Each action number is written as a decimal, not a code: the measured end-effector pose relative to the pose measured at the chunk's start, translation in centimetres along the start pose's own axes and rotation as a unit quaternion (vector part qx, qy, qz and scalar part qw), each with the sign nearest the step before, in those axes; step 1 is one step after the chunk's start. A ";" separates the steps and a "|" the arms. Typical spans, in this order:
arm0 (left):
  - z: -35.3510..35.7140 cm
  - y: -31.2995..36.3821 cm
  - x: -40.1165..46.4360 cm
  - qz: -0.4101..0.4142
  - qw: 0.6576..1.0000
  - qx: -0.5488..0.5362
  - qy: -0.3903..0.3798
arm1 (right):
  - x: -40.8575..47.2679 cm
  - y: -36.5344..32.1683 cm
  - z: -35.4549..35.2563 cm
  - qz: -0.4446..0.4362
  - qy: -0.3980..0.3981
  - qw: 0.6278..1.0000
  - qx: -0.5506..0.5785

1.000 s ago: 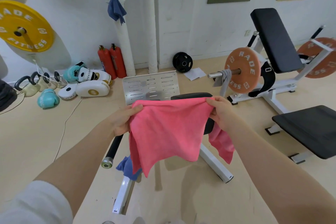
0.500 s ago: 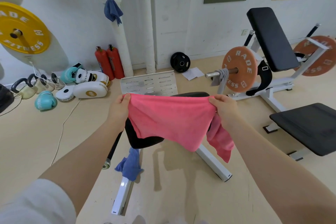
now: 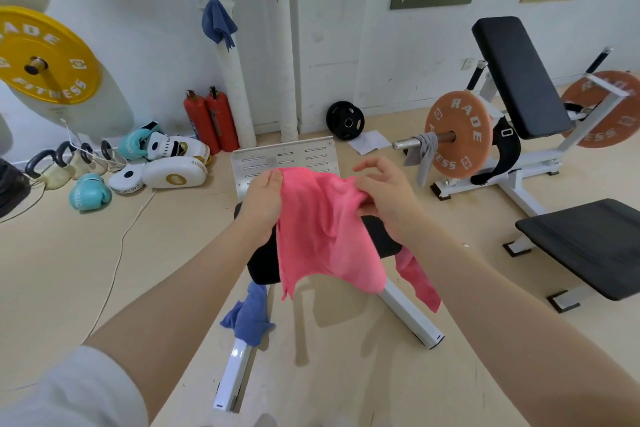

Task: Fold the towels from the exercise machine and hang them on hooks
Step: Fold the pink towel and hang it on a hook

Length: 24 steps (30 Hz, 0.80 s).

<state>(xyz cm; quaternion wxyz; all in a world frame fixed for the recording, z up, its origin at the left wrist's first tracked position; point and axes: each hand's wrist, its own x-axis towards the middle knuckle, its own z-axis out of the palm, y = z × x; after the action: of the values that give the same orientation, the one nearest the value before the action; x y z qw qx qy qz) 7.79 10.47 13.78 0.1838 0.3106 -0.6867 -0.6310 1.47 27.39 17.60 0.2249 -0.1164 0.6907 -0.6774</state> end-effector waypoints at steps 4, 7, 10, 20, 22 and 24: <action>1.2 1.0 -1.5 0.036 0.995 -0.046 -0.085 | -1.4 -1.6 2.5 -0.035 -0.136 0.989 -0.036; 1.7 1.6 -2.7 0.034 0.986 -0.074 -0.148 | -1.2 -1.7 3.1 -0.070 -0.126 0.984 -0.105; 1.4 1.8 -2.9 0.021 0.979 -0.116 -0.164 | -1.2 -1.6 3.0 -0.101 -0.099 0.972 -0.188; 0.7 2.2 -3.2 0.024 0.984 -0.109 -0.136 | -0.2 -0.5 4.3 -0.252 0.047 0.870 -0.420; 0.4 2.5 -3.1 0.004 0.977 -0.150 -0.152 | -0.2 -0.4 4.4 -0.259 0.060 0.873 -0.410; -0.1 2.7 -3.0 0.010 0.973 -0.152 -0.172 | -0.3 -0.4 4.4 -0.268 0.067 0.873 -0.401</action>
<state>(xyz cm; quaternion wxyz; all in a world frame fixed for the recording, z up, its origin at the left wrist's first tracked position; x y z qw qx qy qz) 9.51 12.40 16.83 0.1143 0.1591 -0.6074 -0.7698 3.77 23.60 18.13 -0.0784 -0.3316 0.8586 -0.3830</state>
